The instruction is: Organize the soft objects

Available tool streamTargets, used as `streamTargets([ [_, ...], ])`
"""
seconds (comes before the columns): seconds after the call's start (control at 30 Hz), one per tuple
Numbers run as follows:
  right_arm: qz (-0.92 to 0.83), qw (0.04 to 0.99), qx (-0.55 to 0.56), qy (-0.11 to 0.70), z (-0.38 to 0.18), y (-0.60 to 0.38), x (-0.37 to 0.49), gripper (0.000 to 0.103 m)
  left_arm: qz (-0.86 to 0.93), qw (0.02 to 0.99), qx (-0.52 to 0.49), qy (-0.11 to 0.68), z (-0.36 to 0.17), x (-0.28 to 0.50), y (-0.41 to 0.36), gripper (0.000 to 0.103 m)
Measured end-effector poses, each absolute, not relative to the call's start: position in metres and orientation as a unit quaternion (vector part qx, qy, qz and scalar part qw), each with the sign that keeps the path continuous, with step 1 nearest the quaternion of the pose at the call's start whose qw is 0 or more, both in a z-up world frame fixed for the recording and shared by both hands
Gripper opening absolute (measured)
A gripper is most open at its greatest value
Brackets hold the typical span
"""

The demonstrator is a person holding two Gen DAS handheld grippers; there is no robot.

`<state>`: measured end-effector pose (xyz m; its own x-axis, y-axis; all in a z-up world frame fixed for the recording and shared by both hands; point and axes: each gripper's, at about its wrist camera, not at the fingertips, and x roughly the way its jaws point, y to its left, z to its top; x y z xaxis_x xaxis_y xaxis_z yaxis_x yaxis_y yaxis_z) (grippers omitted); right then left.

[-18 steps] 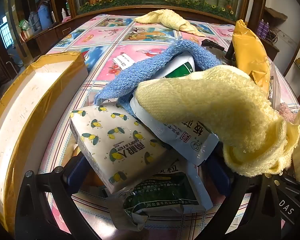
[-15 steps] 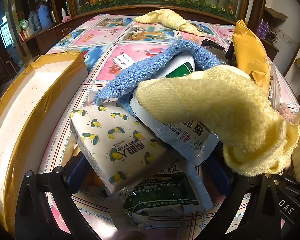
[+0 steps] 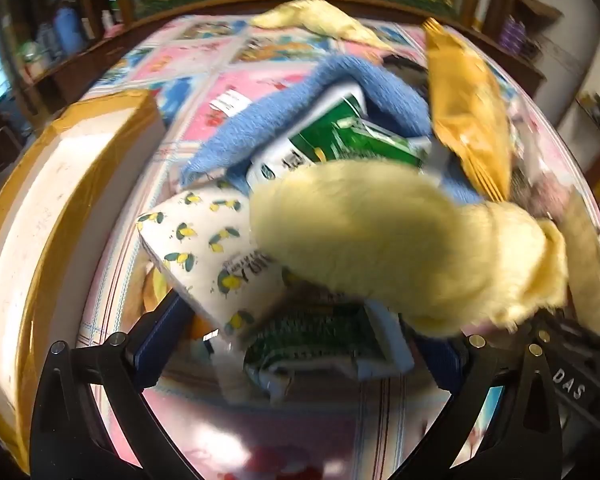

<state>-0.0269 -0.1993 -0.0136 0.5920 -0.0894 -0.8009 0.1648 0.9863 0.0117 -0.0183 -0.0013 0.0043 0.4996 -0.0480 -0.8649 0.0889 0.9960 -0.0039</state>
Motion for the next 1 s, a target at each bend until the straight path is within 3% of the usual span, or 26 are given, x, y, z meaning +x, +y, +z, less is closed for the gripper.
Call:
streamTargets([
  [0.2,-0.015,0.879,0.009,0.476,-0.012,-0.2,-0.038,0.103,-0.044,0.876,0.023,0.479,0.003,-0.037,0.005,0.103],
  [0.67,-0.021,0.885,-0.016,0.464,-0.011,-0.2,-0.046,0.102,-0.048,0.878,0.022,0.475,0.005,-0.028,0.002,0.103],
  [0.77,-0.032,0.901,-0.027,0.433,0.002,-0.197,-0.054,0.102,-0.065,0.88,-0.005,0.471,0.011,-0.036,0.011,0.095],
  [0.83,-0.028,0.91,-0.035,0.411,0.015,-0.195,-0.063,0.102,-0.079,0.891,-0.021,0.447,0.026,-0.046,0.017,0.095],
  [1.0,-0.002,0.945,-0.013,0.327,0.061,-0.197,-0.093,0.102,-0.095,0.952,-0.023,0.29,0.096,-0.1,0.043,0.095],
])
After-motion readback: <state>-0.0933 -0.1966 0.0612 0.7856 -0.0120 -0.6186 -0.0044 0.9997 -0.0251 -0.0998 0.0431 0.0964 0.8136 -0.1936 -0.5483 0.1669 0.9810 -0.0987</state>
